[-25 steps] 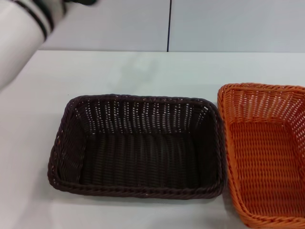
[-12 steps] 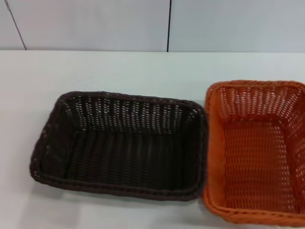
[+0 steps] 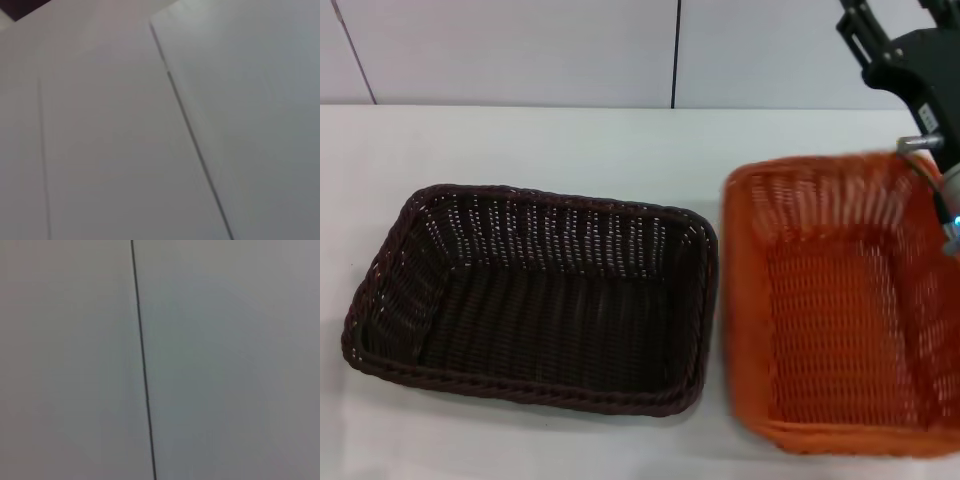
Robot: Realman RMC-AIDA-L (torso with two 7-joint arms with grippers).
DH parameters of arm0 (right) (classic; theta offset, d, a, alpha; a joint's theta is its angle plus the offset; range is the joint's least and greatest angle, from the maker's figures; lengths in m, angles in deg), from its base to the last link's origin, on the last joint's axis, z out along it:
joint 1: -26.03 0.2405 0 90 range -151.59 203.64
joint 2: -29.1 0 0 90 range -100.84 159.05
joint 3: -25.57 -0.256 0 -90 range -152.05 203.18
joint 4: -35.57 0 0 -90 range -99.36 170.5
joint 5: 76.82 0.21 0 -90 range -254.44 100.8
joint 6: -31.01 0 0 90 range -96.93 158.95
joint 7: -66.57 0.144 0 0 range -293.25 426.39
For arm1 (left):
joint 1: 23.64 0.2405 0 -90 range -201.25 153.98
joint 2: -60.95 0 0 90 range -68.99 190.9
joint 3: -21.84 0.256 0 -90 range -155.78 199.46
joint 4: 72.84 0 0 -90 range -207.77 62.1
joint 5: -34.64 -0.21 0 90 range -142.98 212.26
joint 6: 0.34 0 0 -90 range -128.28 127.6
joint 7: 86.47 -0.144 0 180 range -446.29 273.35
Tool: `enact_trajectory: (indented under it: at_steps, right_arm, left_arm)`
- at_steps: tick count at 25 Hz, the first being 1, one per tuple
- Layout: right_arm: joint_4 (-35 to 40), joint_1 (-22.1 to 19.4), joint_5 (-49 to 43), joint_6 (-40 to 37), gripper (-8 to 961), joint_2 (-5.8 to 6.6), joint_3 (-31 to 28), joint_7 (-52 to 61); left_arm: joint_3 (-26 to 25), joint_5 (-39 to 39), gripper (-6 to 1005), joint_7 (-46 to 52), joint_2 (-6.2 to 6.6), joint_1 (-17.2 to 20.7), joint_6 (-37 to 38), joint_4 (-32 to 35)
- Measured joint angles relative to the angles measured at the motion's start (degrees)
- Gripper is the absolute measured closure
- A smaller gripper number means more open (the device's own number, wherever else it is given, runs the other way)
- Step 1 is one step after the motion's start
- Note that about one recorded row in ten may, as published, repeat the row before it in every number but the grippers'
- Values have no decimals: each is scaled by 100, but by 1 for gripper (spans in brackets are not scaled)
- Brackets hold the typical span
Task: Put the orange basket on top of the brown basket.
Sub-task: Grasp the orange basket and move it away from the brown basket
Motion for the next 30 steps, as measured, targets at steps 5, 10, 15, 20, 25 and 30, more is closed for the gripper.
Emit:
enact_trajectory:
  at_steps: [5,10,15,20,25,30]
  right_arm:
    - [664,-446,-170,-284,176,-27,-226,0]
    - [2021,-604,-424,-2525,176,1,-872,-1]
    - [3423,-175,-459,-6389,176,-61,-2036,-24]
    - [4182,656,-427,-9950,177,-233,-3303,-305]
    - [4671,1370,-409,-12782,177,-433,-4388,-803]
    - [4956,1850,-206,-14708,177,-435,-5071,-1003]
  left_arm:
    - [53,209,236,39,3,112,141,33]
    - [13,451,237,34,10,-39,135,152]
    - [20,815,237,474,9,-395,80,713]
    - [-2,1103,237,949,7,-512,-41,1115]
    - [-2,1390,237,1052,10,-519,-445,1493]
    - [57,1619,237,1052,-5,-501,-705,1690]
